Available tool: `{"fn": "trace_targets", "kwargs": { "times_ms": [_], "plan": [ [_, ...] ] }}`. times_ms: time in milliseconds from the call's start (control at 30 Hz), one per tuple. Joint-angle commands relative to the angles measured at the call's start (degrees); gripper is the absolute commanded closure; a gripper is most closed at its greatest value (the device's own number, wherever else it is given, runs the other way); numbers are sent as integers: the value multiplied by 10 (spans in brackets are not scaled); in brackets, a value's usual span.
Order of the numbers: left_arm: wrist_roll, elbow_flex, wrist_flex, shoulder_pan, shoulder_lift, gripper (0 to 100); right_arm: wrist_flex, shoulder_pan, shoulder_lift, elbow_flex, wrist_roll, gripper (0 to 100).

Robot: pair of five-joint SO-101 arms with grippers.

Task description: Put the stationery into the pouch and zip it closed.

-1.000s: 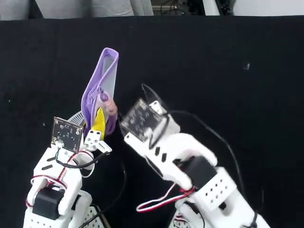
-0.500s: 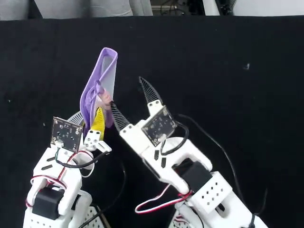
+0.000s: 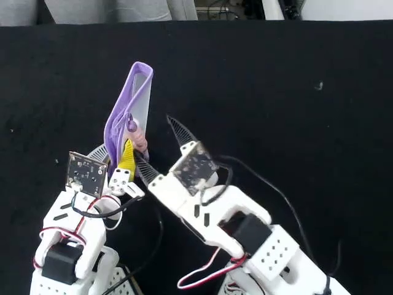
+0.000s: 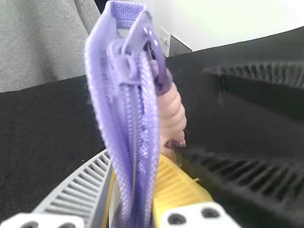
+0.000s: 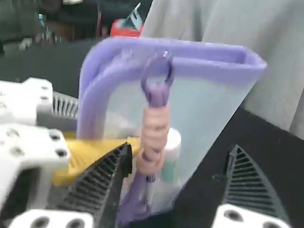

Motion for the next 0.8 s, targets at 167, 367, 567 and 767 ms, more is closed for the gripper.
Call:
{"fn": "trace_targets", "kwargs": {
  "times_ms": [167,367,567,767],
  "plan": [
    [-4,-11,0,-7,-2,972,-76,-5,-38,9,-47,698],
    [-4,-11,0,-15,-2,972,-113,-5,36,-14,-47,699],
    [-4,-10,-4,-48,-1,972,-99,-3,132,-70,-90,699],
    [-3,-5,-4,-52,-2,972,-55,-5,140,-109,-90,699]
  ]
}}
